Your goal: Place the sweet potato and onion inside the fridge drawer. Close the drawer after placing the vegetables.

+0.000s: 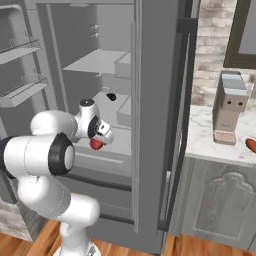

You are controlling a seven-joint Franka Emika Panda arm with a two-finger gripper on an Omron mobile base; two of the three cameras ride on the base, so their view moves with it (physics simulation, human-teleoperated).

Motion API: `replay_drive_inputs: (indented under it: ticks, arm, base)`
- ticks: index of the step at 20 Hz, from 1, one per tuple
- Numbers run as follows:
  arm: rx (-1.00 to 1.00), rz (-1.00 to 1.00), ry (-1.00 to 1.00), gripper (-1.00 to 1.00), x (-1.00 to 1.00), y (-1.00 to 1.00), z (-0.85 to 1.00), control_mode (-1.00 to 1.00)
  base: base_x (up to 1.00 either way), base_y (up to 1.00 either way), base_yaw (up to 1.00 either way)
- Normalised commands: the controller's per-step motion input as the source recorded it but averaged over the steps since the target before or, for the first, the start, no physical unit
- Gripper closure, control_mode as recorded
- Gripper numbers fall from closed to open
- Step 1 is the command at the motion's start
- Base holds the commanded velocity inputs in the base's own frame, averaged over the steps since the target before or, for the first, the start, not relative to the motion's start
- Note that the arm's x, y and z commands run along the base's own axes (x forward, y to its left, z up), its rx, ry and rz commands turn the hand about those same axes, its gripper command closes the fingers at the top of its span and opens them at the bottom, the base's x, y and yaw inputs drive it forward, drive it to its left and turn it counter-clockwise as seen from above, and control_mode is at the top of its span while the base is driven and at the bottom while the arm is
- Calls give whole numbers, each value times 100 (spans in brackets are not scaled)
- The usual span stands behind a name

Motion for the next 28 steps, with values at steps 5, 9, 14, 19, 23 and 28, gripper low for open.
replay_drive_inputs:
  ticks: [5, 9, 14, 19, 23, 28]
  arm:
    - [0, 0, 0, 100, -4, 17, -37, -100]
    - [0, 0, 1, 100, -8, 17, -29, -100]
    - [0, 1, 3, 100, -27, 20, -33, -100]
    - [0, 6, 0, 100, -91, 17, -65, -100]
    - [0, 3, -1, 100, -100, 5, -39, -100]
    - [0, 0, 10, 100, 73, -26, 80, -100]
  base:
    - [0, 0, 0]
    - [0, 0, 0]
    - [0, 0, 0]
    - [0, 0, 0]
    - [0, 0, 0]
    - [0, 0, 0]
